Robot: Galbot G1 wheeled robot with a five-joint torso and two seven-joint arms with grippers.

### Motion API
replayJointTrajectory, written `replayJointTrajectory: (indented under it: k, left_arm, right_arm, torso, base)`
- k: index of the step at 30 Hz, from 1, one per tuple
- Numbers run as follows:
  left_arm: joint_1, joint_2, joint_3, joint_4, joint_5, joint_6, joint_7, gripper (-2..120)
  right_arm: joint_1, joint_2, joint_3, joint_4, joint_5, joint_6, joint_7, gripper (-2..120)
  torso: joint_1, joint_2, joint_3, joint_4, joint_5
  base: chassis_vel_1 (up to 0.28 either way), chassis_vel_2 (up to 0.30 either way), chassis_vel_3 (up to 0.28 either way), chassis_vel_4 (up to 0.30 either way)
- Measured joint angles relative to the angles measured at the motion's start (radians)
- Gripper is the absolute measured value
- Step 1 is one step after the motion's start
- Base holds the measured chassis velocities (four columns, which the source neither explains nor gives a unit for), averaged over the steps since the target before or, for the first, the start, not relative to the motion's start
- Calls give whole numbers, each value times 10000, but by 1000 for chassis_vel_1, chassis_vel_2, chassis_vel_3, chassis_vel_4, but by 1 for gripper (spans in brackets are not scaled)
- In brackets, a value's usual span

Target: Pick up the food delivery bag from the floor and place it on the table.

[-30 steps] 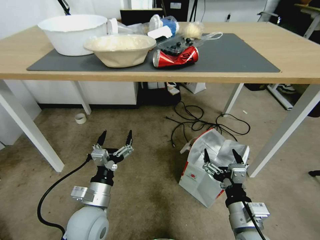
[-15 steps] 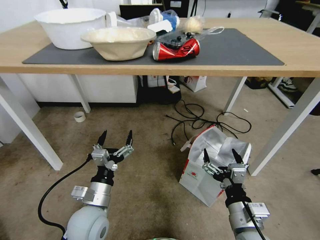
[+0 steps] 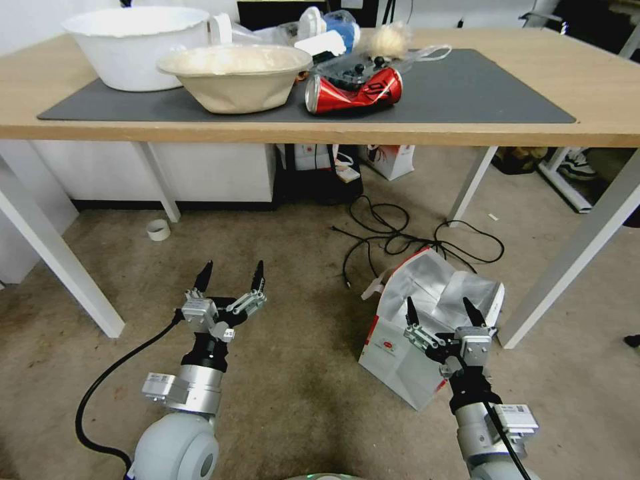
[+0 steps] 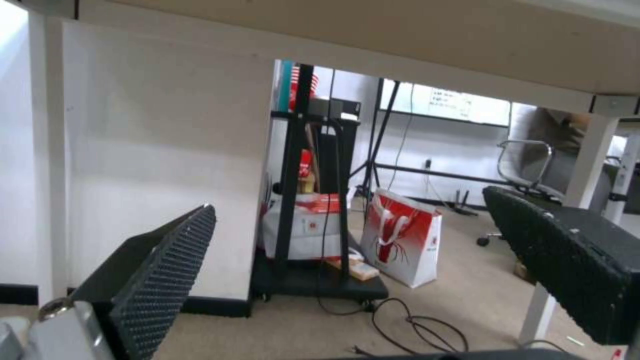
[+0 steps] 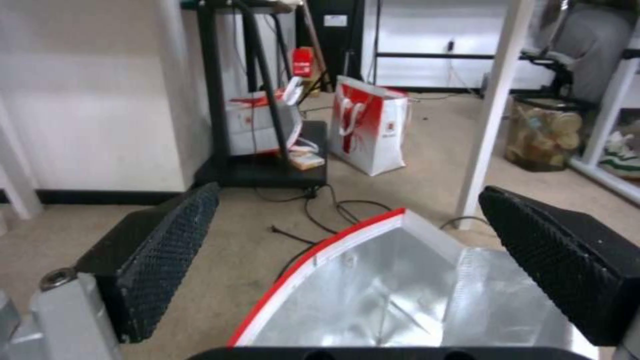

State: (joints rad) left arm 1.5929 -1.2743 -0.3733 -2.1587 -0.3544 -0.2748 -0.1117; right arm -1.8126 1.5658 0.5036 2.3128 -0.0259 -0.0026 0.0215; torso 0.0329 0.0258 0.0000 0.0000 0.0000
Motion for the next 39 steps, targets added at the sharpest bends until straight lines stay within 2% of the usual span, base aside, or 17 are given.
replayJointTrajectory:
  k: [7,10,11,12,13,15,17,19,20,24,28,29,33,39]
  left_arm:
    - [16,-22,7,-15,139,-73,-19,100]
    - [-25,54,82,-24,148,-75,-26,100]
    - [-25,54,82,-24,148,-75,-26,100]
    - [-49,86,116,-23,147,-71,-26,100]
    - [-64,115,151,-24,147,-66,-26,100]
    - [-62,132,167,-23,148,-64,-26,100]
    - [-60,132,175,-24,152,-64,-25,100]
    - [-58,122,227,-24,178,-63,-18,100]
    - [-58,122,227,-24,178,-63,-18,100]
    - [-92,94,334,-11,262,-40,-12,100]
    - [-110,82,343,24,299,-25,-12,100]
    - [-113,36,326,115,396,-12,-13,100]
    - [-146,-36,338,217,463,-5,-82,100]
    - [-320,-36,428,418,508,13,-139,100]
  right_arm:
    - [108,-417,745,310,339,-844,783,100]
    - [128,-1060,1599,755,889,-2078,1608,100]
    - [128,-1060,1599,755,889,-2078,1608,100]
    - [140,-1372,1841,926,1263,-2683,2045,100]
    - [221,-1989,2225,1141,2088,-3789,2671,100]
    - [408,-2828,2725,1121,3073,-4976,3194,100]
    - [477,-3072,2832,1053,3383,-5231,3343,100]
    - [773,-3963,3073,664,4775,-5981,3890,100]
    - [773,-3963,3073,664,4775,-5981,3890,100]
    - [1265,-4781,2922,39,6208,-6408,4416,100]
    - [1894,-5242,2564,-585,7224,-6551,4604,100]
    - [2947,-5739,1929,-1315,7907,-6858,4853,100]
    - [3705,-6263,1510,-1858,8170,-7320,5154,100]
    - [4043,-6850,1178,-2269,8633,-7327,5611,100]
  torso:
    - [6,22,0,0,1]
    - [8,34,-1,0,2]
    - [8,34,-1,0,2]
    - [8,37,-1,-5,3]
    - [9,42,-1,-3,1]
    - [9,47,-1,0,3]
    - [9,48,-1,1,3]
    - [11,53,-1,1,7]
    - [11,53,-1,1,7]
    - [12,59,0,-2,2]
    - [13,64,0,-1,4]
    - [15,67,0,1,2]
    - [15,71,0,1,0]
    - [15,75,0,1,0]
  base:
    - [0,0,0,0]
    - [0,0,0,0]
    - [0,0,0,0]
    - [0,0,0,0]
    - [0,0,0,0]
    - [0,0,0,0]
    - [0,0,0,0]
    - [0,0,0,0]
    - [0,0,0,0]
    - [0,0,0,0]
    - [0,0,0,0]
    - [0,0,0,0]
    - [0,0,0,0]
    - [0,0,0,0]
